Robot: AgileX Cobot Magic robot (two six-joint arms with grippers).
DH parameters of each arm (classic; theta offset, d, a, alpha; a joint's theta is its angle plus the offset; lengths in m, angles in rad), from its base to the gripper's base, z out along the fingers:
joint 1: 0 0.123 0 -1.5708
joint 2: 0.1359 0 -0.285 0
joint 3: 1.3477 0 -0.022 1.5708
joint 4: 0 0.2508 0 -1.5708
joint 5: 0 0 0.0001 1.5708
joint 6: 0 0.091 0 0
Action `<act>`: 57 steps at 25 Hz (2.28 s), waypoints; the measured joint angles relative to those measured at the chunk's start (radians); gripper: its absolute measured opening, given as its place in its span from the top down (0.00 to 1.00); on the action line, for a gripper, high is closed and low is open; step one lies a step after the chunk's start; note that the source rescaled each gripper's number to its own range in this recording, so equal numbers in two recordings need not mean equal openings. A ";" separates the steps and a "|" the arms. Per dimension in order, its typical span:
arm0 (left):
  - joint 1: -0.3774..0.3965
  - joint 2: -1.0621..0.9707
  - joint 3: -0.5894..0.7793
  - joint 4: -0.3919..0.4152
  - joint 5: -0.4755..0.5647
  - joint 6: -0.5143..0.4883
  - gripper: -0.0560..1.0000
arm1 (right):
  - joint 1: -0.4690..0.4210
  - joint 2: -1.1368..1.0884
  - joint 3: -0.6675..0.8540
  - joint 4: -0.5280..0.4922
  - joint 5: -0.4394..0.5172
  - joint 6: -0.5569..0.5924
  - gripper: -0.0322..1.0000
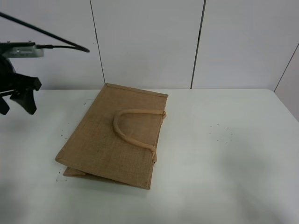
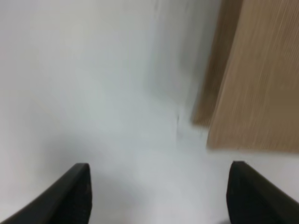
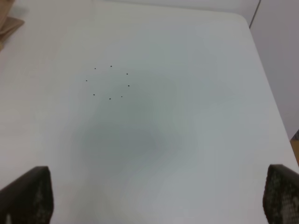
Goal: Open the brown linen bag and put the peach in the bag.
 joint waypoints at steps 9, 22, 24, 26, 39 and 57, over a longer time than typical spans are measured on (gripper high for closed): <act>0.000 -0.349 0.486 -0.001 -0.001 -0.018 0.15 | 0.000 0.000 0.000 0.000 0.000 0.000 0.00; 0.000 -0.902 0.773 -0.099 -0.118 0.071 0.15 | 0.000 0.000 0.000 0.000 0.000 0.000 0.00; 0.000 -0.997 0.773 -0.103 -0.117 0.071 0.15 | 0.000 0.000 0.000 0.000 0.000 0.000 0.00; 0.000 -1.084 0.773 -0.104 -0.117 0.072 0.15 | 0.000 0.000 0.000 0.000 0.000 0.000 0.00; 0.000 -1.469 0.773 -0.106 -0.116 0.072 0.15 | 0.000 0.000 0.000 0.000 0.000 0.000 0.00; 0.000 -1.502 0.774 -0.107 -0.115 0.072 0.15 | 0.000 0.000 0.000 0.000 0.000 0.000 0.00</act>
